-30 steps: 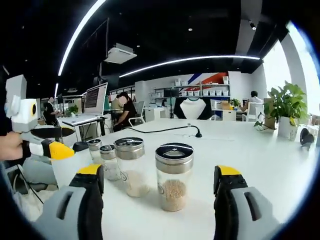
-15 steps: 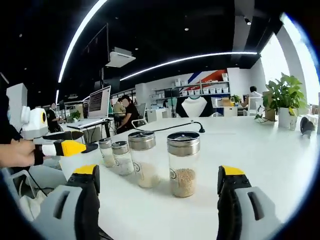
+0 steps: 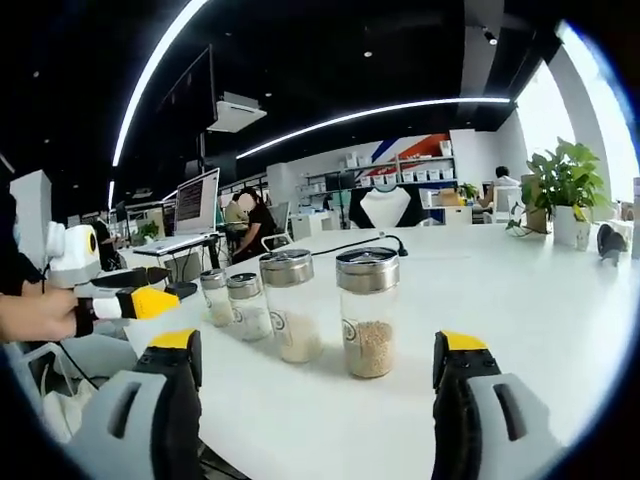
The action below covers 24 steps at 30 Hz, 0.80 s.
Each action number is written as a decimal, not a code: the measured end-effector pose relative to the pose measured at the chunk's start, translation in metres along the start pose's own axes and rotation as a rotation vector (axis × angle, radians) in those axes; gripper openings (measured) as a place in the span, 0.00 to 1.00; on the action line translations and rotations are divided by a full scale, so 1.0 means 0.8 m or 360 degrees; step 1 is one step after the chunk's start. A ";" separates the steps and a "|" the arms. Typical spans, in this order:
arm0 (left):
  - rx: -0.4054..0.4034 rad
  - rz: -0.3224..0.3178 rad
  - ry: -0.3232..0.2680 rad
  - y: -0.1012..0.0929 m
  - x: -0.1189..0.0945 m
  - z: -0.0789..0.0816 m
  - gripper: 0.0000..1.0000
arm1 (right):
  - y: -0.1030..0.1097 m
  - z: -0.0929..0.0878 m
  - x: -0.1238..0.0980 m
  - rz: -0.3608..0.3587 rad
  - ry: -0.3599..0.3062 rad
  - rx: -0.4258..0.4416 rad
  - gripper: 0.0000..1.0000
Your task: Rotate the seasoning bottle until the label or dispensing opening points toward the visible target arrow and the bottle remains upright within the marked orientation range
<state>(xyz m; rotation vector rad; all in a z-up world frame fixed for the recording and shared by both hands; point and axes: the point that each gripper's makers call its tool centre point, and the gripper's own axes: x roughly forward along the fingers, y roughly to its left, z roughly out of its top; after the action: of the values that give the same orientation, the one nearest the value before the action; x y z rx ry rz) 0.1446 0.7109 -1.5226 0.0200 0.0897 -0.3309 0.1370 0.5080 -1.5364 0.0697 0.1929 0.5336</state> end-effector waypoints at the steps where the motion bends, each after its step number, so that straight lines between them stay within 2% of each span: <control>1: -0.0002 -0.0002 0.0003 0.000 0.000 -0.001 1.00 | 0.001 0.000 0.000 0.0000 0.0000 0.0000 0.97; 24: 0.0002 0.0012 0.0060 0.005 0.001 -0.005 1.00 | -0.002 0.007 0.000 0.0010 -0.0019 0.0029 0.93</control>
<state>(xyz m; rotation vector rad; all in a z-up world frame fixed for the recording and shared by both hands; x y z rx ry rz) 0.1465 0.7144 -1.5264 0.0278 0.1266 -0.3233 0.1390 0.5065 -1.5308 0.0914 0.1862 0.5376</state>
